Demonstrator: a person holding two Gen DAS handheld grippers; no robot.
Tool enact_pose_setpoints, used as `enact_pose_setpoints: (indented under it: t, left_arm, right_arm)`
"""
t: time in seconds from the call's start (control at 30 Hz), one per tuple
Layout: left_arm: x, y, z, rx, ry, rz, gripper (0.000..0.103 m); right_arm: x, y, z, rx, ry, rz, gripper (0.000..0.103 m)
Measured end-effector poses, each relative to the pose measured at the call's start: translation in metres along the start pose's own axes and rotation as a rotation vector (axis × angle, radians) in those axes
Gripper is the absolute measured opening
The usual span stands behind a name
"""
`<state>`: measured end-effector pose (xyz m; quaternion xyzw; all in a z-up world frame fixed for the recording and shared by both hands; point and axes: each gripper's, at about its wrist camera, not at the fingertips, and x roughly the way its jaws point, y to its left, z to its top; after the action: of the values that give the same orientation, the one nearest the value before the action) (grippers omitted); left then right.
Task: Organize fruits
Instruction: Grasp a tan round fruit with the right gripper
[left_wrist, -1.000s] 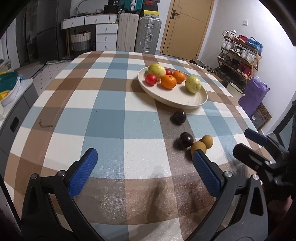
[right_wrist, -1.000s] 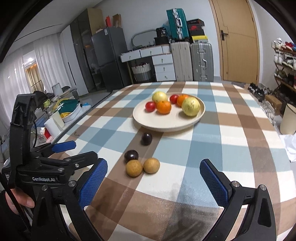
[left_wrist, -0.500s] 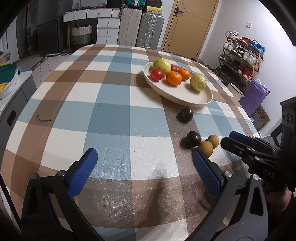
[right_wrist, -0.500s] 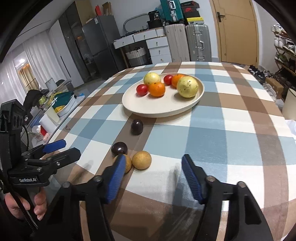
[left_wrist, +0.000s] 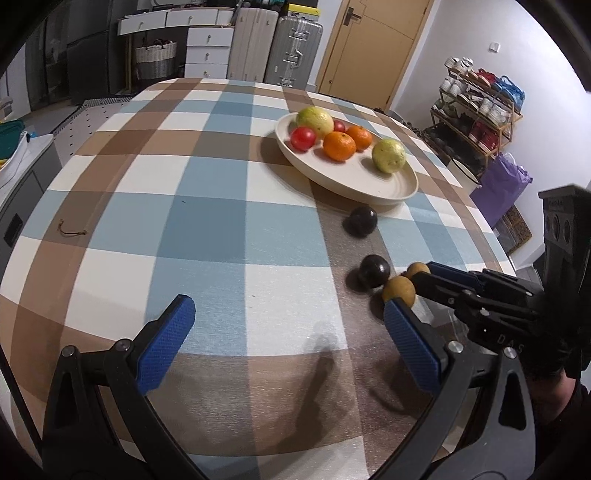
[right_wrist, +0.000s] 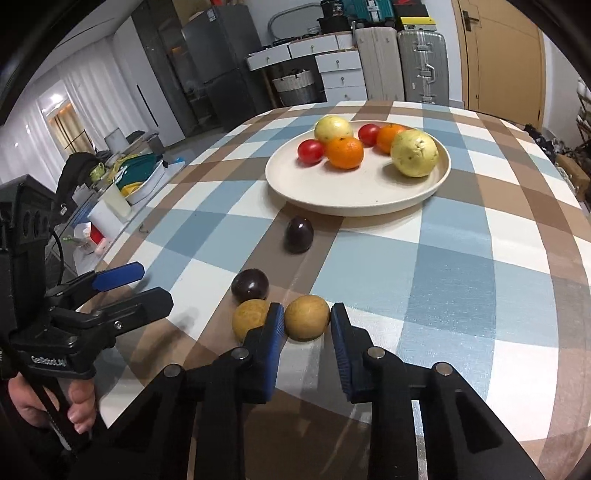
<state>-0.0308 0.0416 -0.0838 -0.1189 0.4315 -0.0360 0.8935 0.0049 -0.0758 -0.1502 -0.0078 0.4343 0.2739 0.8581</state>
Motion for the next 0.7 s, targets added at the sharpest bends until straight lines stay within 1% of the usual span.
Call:
enact_pose_setpoints:
  t: [0.13, 0.23, 0.37, 0.53, 0.7]
  left_arm:
    - [0.006, -0.008, 0.000, 0.011, 0.026, -0.025, 0.102]
    - [0.010, -0.014, 0.000, 0.020, 0.045, -0.034, 0.102]
    - [0.017, -0.024, 0.001, 0.033, 0.061, -0.017, 0.102]
    - [0.027, -0.036, 0.004, 0.041, 0.085, -0.031, 0.102]
    - [0.037, -0.050, 0.006, 0.052, 0.113, -0.024, 0.102]
  right_arm:
    - [-0.002, -0.008, -0.002, 0.046, -0.010, 0.045, 0.026]
    - [-0.008, -0.013, -0.002, 0.073, -0.037, 0.067, 0.026]
    - [-0.015, -0.016, -0.001, 0.080, -0.055, 0.075, 0.026]
    - [-0.025, -0.023, 0.000, 0.094, -0.080, 0.089, 0.026]
    - [-0.027, -0.032, -0.003, 0.108, -0.084, 0.085, 0.026]
